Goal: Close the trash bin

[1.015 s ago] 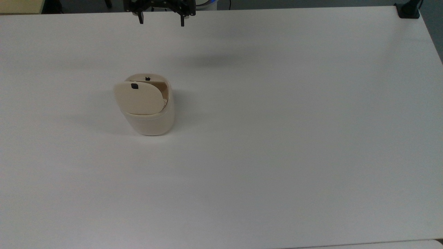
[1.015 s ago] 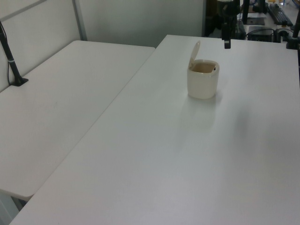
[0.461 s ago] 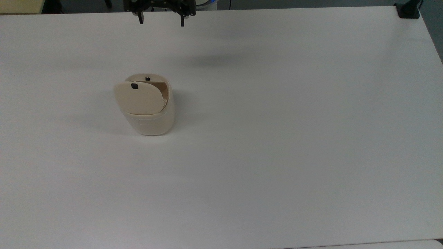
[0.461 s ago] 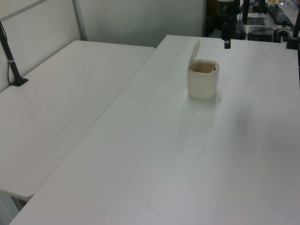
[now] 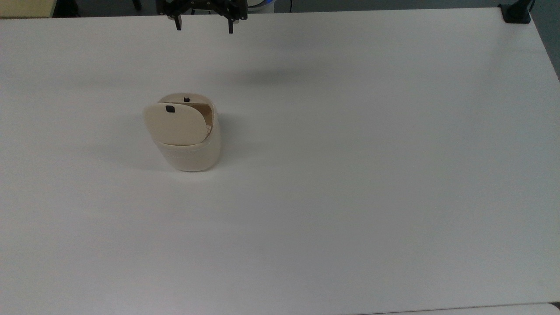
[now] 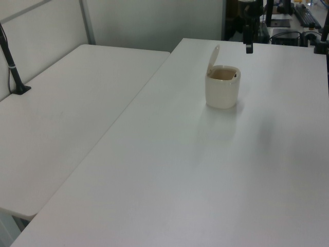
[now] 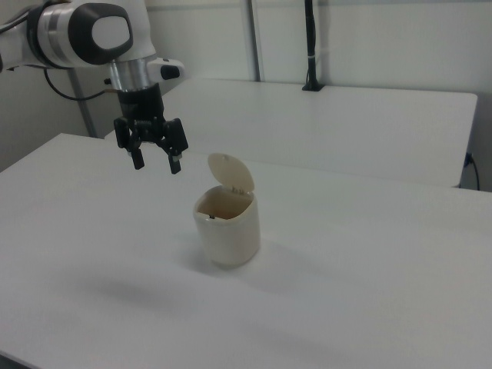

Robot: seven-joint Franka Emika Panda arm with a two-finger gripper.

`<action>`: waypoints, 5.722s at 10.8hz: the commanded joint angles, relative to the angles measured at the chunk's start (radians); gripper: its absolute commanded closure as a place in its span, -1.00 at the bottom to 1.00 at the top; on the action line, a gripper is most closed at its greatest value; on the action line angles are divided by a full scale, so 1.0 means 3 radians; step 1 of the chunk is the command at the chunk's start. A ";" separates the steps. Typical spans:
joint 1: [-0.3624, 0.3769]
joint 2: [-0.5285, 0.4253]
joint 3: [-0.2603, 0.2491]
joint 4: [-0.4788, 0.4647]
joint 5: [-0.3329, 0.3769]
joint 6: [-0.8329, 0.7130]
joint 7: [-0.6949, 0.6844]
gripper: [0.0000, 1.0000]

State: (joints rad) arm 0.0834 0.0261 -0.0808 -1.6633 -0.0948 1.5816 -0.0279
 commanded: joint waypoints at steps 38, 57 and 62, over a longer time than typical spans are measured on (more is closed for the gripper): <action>0.0029 -0.0046 -0.0043 -0.0014 -0.0021 -0.0046 0.0057 -1.00; 0.0013 -0.0041 -0.0048 -0.0009 -0.0021 -0.0010 0.0016 -0.99; 0.0013 -0.0041 -0.0048 -0.0003 -0.0021 -0.0005 0.0016 -1.00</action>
State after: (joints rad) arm 0.0821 0.0257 -0.0866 -1.6628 -0.0948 1.5815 -0.0267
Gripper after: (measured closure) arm 0.000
